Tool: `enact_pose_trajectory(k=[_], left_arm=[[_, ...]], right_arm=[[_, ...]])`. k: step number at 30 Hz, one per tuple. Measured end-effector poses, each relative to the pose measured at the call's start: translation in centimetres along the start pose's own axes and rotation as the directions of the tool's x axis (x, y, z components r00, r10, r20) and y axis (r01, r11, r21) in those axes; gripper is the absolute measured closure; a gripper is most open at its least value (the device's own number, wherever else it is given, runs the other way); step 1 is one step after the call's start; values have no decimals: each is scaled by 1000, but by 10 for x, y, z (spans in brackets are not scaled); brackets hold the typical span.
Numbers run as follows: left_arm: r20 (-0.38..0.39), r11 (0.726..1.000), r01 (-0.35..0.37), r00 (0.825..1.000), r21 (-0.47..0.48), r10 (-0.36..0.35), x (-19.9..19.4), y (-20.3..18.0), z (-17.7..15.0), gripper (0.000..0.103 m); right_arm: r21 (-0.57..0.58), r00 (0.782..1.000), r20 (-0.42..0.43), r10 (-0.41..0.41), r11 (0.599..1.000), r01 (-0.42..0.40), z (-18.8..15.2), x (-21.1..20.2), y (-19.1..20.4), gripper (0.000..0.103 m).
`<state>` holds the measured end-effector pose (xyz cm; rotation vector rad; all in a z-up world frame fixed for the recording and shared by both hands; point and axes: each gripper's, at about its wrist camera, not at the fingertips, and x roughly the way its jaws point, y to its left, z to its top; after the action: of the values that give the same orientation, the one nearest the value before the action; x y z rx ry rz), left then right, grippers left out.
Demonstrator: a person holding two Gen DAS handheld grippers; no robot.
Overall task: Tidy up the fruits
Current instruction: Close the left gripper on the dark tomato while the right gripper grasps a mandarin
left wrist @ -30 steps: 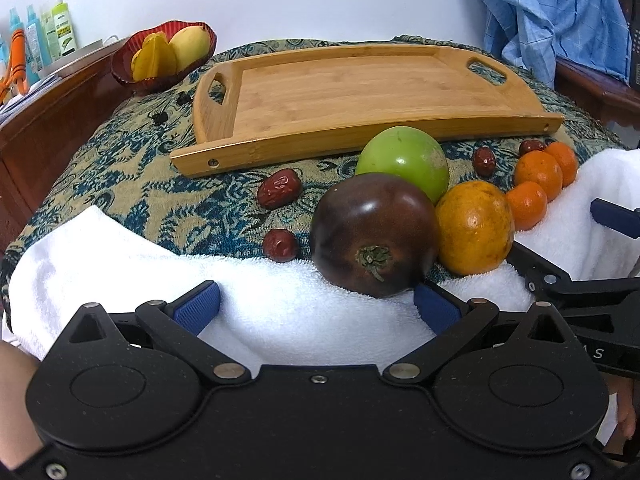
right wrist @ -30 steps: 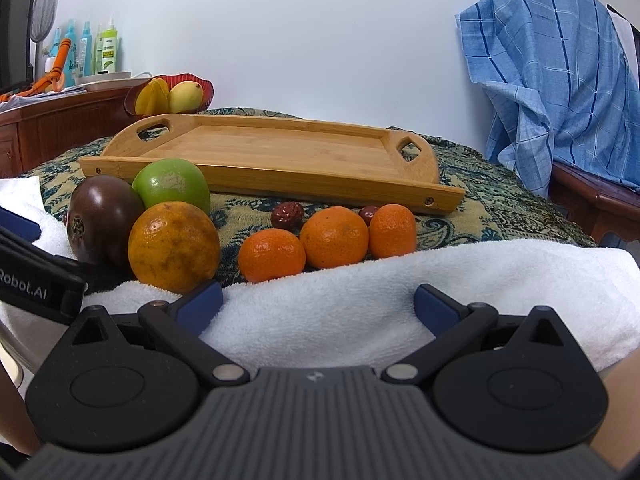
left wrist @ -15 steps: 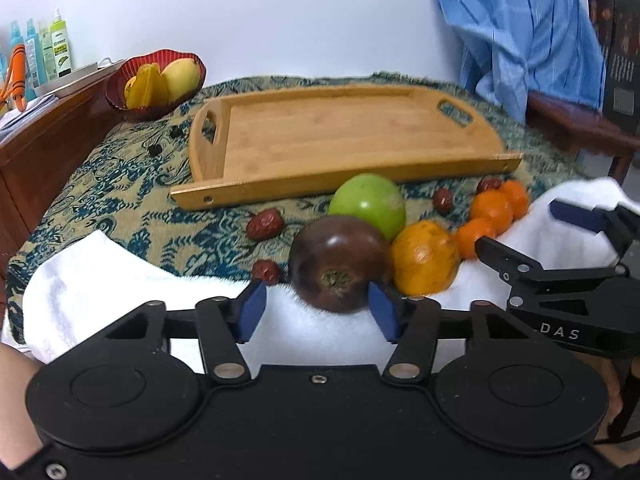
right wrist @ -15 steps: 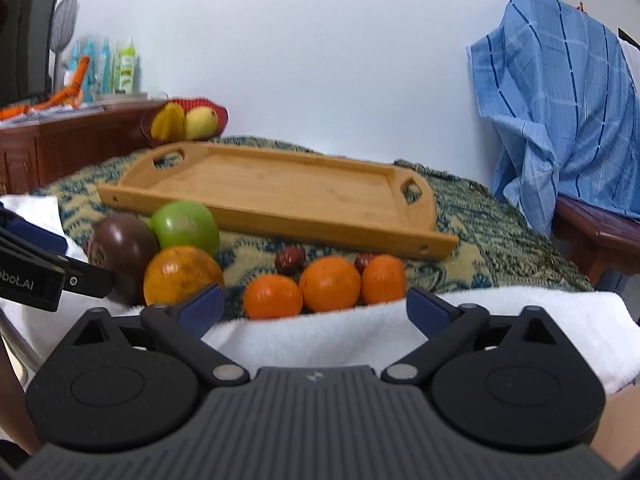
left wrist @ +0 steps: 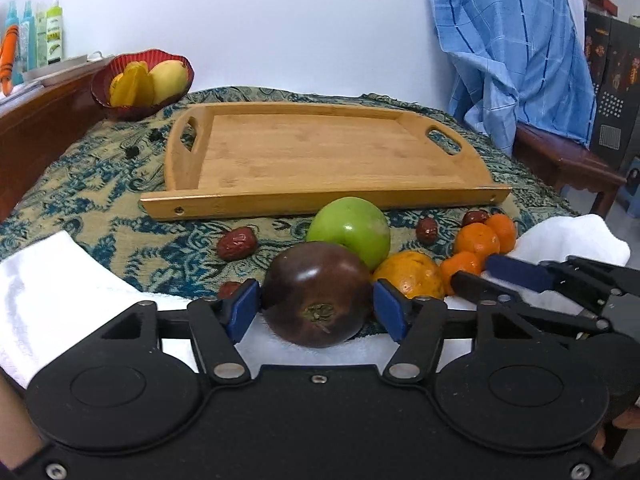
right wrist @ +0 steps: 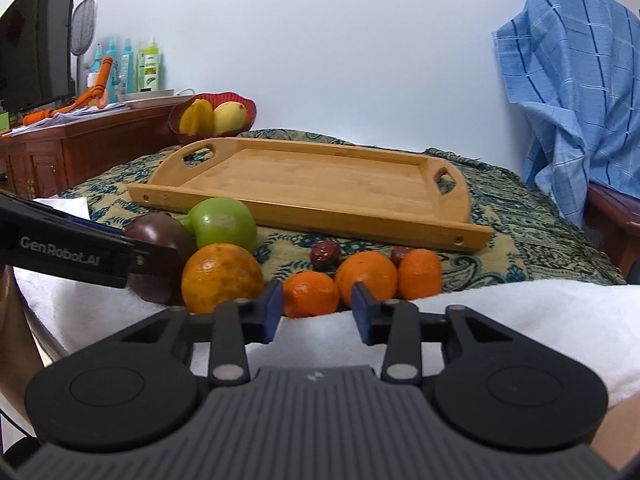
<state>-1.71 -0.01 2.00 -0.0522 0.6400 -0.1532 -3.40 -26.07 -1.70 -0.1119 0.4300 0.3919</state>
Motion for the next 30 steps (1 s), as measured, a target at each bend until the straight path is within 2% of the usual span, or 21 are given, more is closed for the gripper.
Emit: enact_pose_trajectory(k=[8, 11, 12, 19, 25, 28, 29, 30], left_arm=[[8, 999, 18, 1000, -33, -18, 7, 5, -2, 38], [7, 998, 23, 1000, -63, -23, 4, 7, -1, 43], [8, 998, 21, 1000, -67, -20, 3, 7, -2, 43], [-1, 998, 17, 1000, -68, -17, -10, 8, 0, 44], [0, 999, 1, 1000, -43, -1, -19, 10, -2, 43], [12, 1000, -6, 1000, -27, 6, -16, 8, -6, 43], [16, 1000, -10, 1000, -18, 10, -15, 7, -6, 42], [19, 1000, -14, 1000, -7, 14, -14, 5, -6, 42]], right_arm=[[-50, 1000, 12, -16, 999, 17, 0, 14, 9, 61], [-44, 999, 25, -23, 999, 24, 0, 13, 10, 62], [-47, 999, 31, -31, 998, 32, -1, 12, 11, 66], [-71, 998, 56, -29, 997, 33, -4, -1, 17, 68], [-41, 998, 41, -50, 998, 51, -3, -12, 14, 67], [-49, 998, 27, -65, 997, 66, -4, -7, 15, 65], [-52, 998, 11, -63, 997, 64, -4, -4, 15, 54], [-52, 998, -3, -58, 997, 58, -4, 0, 15, 49]])
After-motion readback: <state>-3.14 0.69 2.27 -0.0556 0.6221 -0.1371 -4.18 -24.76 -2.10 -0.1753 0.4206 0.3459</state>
